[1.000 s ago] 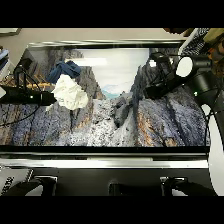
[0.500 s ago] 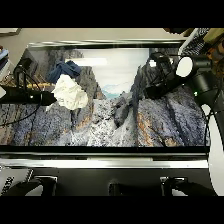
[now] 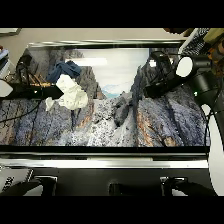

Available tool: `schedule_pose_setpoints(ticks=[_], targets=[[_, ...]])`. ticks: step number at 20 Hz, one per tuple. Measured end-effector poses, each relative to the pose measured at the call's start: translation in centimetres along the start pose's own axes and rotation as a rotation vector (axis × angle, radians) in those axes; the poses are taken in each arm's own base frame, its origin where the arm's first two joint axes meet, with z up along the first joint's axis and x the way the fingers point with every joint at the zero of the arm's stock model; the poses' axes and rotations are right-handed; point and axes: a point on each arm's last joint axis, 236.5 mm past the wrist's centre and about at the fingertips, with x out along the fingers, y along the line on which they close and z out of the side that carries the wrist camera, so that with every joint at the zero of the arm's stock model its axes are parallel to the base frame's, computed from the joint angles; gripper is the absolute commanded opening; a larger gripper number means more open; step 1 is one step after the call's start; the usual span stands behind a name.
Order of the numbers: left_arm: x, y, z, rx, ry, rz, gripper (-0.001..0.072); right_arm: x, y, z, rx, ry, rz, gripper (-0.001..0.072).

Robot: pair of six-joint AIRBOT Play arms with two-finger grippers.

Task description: Fold the clothes and pants, and hang the long-sleeved shirts on hangers.

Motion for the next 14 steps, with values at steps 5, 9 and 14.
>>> schedule_pose_setpoints(ticks=[5,9,14], targets=[[8.6,4.6,2.1,-0.044,0.056,0.12,0.072,0.0,0.0,-0.1,0.066,0.004,0.001,0.0048],[16.2,8.2,1.7,-0.082,0.127,0.192,0.072,0.0,0.0,-0.1,0.123,0.003,0.001,0.0216],[19.4,8.1,1.6,-0.153,0.17,0.177,0.0016,0.0,0.0,0.3,0.169,-0.011,0.0,0.0217]])
